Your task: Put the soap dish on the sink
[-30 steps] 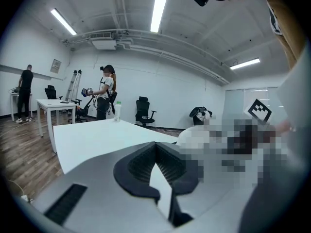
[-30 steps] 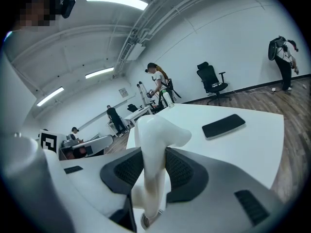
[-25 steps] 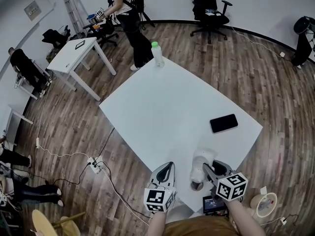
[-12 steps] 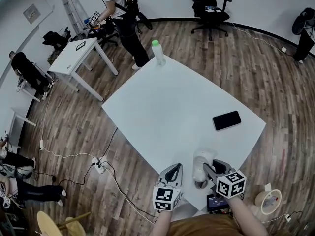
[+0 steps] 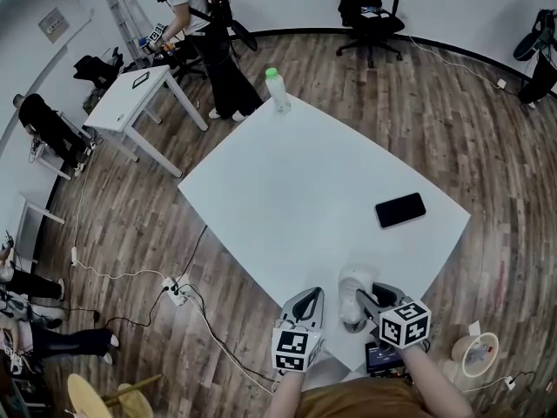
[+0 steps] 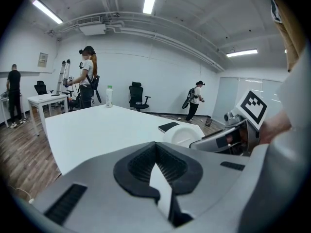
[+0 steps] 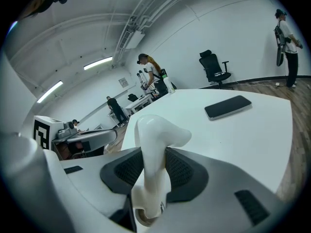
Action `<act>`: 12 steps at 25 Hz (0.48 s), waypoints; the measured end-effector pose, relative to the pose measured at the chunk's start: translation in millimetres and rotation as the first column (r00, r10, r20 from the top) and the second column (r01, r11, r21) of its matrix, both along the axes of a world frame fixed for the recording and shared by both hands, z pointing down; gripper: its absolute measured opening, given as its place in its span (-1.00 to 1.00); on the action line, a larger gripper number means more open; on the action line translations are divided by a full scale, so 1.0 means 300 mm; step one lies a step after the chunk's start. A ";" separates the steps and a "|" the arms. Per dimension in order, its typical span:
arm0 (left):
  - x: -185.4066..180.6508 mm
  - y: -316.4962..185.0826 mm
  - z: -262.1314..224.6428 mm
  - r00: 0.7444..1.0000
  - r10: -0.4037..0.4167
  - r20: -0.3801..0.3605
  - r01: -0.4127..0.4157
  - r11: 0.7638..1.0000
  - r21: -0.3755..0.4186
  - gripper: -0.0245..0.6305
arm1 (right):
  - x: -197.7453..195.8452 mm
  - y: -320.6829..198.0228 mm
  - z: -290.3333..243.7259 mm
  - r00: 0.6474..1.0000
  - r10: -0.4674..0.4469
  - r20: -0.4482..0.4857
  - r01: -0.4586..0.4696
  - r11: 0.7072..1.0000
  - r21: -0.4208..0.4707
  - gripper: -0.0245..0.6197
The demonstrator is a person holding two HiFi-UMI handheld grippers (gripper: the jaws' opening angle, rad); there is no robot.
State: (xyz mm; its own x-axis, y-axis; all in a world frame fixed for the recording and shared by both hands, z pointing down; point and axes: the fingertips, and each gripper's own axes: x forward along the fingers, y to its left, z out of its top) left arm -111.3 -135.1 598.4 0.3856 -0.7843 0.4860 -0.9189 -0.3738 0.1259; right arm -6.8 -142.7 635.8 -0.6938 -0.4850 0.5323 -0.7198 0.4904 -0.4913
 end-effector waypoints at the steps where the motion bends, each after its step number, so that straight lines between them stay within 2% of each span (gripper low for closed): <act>1: -0.001 0.000 0.003 1.000 -0.001 -0.001 0.001 1.000 -0.003 -0.91 | 0.002 0.000 0.006 1.000 0.003 -0.001 -0.003 1.000 -0.006 -0.48; 12: -0.004 0.000 0.020 1.000 -0.007 -0.010 0.007 1.000 -0.020 -0.91 | -0.009 0.010 0.050 1.000 -0.001 0.000 0.001 0.999 -0.040 -0.48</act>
